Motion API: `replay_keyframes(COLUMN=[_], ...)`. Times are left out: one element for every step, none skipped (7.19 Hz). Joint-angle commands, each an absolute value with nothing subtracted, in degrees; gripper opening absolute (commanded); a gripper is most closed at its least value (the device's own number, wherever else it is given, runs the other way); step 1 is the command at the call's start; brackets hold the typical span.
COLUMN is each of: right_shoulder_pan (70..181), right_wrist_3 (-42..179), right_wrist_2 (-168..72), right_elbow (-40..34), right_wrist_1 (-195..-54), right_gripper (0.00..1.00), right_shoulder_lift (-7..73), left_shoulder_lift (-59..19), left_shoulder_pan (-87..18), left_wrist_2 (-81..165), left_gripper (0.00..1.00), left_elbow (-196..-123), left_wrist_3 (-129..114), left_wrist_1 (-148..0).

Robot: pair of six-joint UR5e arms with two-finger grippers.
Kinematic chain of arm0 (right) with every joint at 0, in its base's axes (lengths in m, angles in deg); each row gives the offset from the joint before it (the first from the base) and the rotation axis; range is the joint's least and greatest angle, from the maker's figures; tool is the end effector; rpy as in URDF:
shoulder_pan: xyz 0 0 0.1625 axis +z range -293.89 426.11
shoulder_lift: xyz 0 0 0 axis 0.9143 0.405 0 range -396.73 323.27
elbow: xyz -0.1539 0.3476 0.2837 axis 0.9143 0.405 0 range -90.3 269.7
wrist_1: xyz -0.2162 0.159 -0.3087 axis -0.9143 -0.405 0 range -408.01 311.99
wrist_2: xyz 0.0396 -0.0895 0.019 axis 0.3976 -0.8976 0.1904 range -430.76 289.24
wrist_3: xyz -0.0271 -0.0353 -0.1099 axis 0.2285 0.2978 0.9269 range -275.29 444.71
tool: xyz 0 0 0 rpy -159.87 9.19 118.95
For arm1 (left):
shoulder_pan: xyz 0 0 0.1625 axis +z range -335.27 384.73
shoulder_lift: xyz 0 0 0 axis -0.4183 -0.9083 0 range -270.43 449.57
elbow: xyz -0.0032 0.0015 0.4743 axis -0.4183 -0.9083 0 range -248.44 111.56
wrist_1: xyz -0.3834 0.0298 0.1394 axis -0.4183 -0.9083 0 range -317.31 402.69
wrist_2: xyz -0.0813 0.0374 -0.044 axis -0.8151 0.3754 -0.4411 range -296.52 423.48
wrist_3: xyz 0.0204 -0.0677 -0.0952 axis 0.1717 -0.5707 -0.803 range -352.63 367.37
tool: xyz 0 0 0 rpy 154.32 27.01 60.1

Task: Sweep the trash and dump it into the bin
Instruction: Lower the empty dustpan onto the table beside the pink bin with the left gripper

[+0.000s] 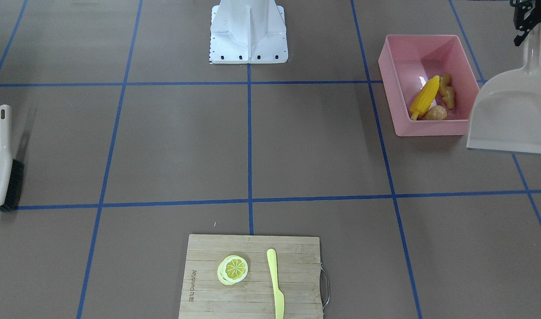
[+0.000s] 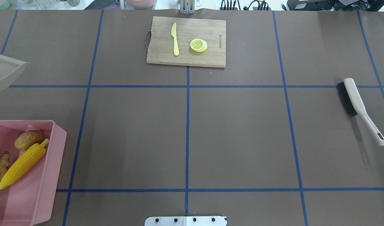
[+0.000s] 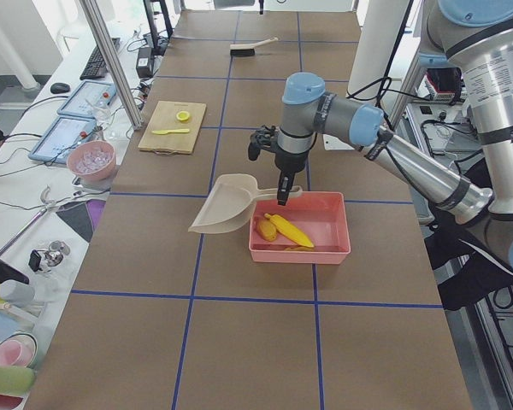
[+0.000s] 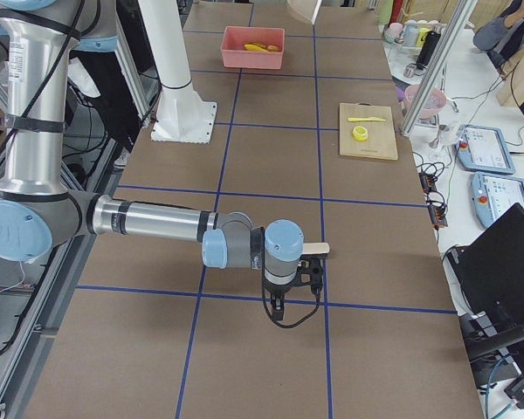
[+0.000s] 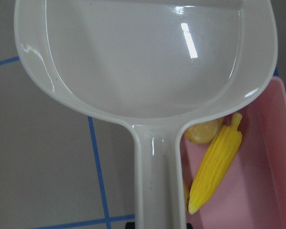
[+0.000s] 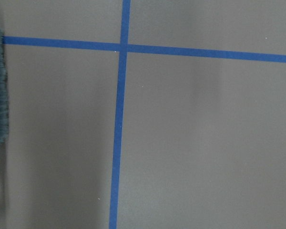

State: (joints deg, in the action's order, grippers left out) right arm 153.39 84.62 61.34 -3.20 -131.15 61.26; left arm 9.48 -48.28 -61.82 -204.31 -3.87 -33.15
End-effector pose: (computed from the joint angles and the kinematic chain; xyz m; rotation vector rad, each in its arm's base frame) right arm 0.0337 -0.4237 0.7514 0.0115 -0.7353 -0.0551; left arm 0.0432 -0.3631 0.4555 0.2092 0.6808 0.2133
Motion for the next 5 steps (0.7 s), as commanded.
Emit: replay_keyframes(right_shoulder_pan=[153.4, 153.4, 153.4, 153.4, 153.4], right_wrist_3=[84.7, 84.8, 84.8, 84.8, 84.8], right_wrist_2=[61.3, 61.3, 61.3, 61.3, 61.3], right_elbow=[-3.2, -3.2, -3.2, -3.2, -3.2], right_wrist_1=[-131.2, -131.2, -131.2, -131.2, -131.2], right_gripper=[1.00, 1.00, 1.00, 1.00, 1.00], right_shoulder_lift=[61.3, 61.3, 61.3, 61.3, 61.3], left_shoulder_lift=[-3.5, -8.2, -13.0, -15.5, -16.9], left_shoulder_pan=[-41.3, -36.6, -30.2, -24.1, -17.8], left_wrist_2=[-61.5, -61.6, -59.9, -53.4, -51.4], left_gripper=[0.00, 0.00, 0.00, 0.00, 0.00], left_elbow=[-197.4, -196.4, -195.8, -195.6, -194.1], left_wrist_3=[-3.6, -3.0, -2.6, -2.6, -3.1], left_wrist_1=[-33.9, -34.1, -34.1, -36.0, -40.0])
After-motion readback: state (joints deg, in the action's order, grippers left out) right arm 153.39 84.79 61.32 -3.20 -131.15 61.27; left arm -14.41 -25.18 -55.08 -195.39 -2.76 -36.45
